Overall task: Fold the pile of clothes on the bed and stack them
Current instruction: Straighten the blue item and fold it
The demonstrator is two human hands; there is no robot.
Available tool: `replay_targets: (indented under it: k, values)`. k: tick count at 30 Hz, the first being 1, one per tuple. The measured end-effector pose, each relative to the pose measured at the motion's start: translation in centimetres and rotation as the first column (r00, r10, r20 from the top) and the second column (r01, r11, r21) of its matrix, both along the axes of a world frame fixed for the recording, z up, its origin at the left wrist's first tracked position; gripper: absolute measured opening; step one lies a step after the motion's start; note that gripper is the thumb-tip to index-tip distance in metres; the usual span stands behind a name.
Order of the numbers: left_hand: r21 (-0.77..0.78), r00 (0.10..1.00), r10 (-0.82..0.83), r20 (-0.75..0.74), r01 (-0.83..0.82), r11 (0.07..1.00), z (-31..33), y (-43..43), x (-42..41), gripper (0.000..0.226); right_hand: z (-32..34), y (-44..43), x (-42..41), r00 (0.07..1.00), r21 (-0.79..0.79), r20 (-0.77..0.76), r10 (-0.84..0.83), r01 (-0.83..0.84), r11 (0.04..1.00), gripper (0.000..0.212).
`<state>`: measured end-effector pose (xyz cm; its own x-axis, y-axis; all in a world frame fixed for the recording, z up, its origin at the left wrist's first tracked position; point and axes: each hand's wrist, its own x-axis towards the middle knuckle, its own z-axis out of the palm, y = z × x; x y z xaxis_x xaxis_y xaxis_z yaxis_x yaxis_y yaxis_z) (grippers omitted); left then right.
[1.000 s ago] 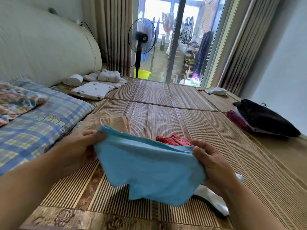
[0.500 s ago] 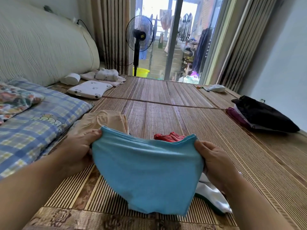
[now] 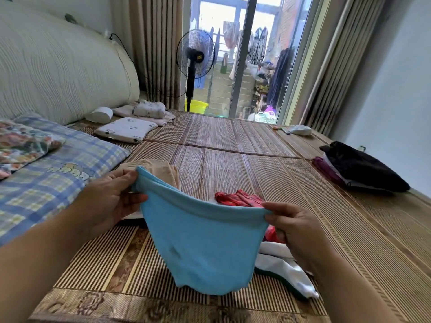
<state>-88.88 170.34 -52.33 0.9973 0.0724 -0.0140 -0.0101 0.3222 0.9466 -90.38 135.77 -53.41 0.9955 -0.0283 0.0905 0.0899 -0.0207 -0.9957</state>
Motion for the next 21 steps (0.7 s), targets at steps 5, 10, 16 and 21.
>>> replay_targets:
  k: [5, 10, 16, 21]
  values:
    - [0.061, 1.000, -0.006, -0.022, 0.008, 0.998, -0.3, 0.0, -0.6, 0.024, 0.4, 0.9, -0.9, 0.992, -0.038, 0.100, -0.081, 0.085, 0.996, 0.014]
    - [0.117, 0.998, -0.028, -0.058, 0.034, 0.993, -0.6, -0.1, -1.0, 0.021, 0.5, 1.0, -0.8, 0.998, 0.139, -0.024, -0.050, 0.052, 0.989, 0.024]
    - [0.135, 0.995, -0.048, -0.085, 0.060, 0.989, -1.5, 0.0, -1.0, 0.020, 0.3, 1.2, -0.4, 0.997, 0.176, -0.064, -0.040, 0.050, 0.983, 0.026]
    - [0.250, 0.988, -0.133, -0.074, 0.147, 0.957, -2.0, -0.2, -0.9, 0.016, 1.1, 1.2, -0.6, 0.993, 0.124, 0.049, -0.103, 0.097, 0.988, 0.024]
